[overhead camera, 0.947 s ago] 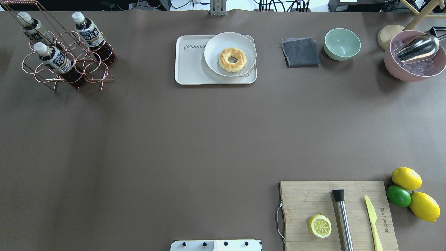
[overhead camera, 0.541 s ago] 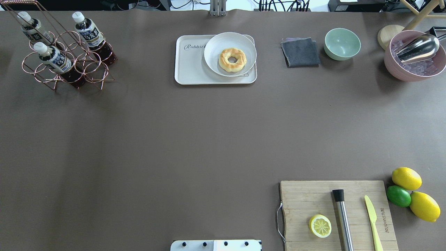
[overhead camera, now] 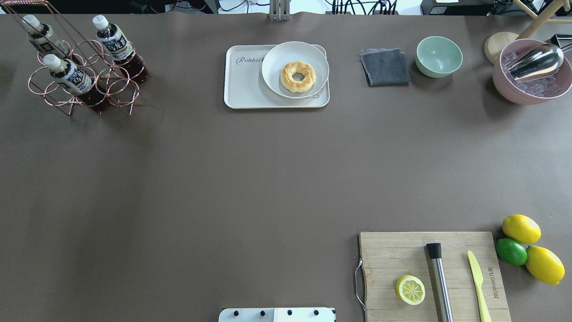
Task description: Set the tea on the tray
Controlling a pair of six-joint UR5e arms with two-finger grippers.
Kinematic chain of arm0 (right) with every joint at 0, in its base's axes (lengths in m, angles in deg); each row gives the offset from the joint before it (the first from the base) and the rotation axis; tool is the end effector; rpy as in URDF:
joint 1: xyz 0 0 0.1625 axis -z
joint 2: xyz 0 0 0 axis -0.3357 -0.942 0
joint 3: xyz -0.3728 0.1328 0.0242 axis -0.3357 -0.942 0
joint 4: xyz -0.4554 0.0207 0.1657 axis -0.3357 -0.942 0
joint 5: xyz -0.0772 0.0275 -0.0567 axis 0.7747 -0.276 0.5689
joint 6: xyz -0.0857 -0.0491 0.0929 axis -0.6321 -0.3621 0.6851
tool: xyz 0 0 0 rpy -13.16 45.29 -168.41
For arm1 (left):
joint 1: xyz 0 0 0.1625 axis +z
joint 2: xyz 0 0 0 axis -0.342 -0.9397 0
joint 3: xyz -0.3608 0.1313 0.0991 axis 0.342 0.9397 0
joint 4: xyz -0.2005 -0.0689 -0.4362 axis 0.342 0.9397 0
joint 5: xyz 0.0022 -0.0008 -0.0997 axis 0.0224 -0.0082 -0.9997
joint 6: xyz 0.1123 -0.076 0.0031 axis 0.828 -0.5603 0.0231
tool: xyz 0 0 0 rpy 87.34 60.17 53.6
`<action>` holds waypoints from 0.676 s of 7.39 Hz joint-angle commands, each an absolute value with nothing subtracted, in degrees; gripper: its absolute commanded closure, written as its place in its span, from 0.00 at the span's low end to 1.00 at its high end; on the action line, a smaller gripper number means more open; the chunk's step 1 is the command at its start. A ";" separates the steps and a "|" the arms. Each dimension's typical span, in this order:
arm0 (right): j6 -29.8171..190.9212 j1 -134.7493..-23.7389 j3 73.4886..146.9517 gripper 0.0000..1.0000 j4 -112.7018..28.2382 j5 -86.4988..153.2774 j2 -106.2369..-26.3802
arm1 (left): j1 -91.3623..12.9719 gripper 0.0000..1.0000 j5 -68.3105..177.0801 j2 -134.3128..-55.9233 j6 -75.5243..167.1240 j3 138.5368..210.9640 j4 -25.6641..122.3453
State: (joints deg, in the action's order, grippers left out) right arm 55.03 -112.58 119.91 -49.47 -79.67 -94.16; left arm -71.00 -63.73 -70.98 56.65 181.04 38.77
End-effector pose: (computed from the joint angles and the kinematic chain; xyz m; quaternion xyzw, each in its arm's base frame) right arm 0.0630 -0.5249 0.5887 0.1281 -0.3782 -0.0857 0.9128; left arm -0.0397 -0.5570 0.5853 0.1427 0.4175 0.0326 0.8968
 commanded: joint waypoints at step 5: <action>67.27 -99.00 119.54 0.00 -42.69 -79.12 -85.37 | -51.40 0.01 -44.27 -77.80 24.08 182.56 67.58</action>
State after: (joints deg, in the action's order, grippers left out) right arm 63.12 -102.56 120.15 -46.60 -79.42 -87.01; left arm -57.19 -51.98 -76.74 31.70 181.84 62.79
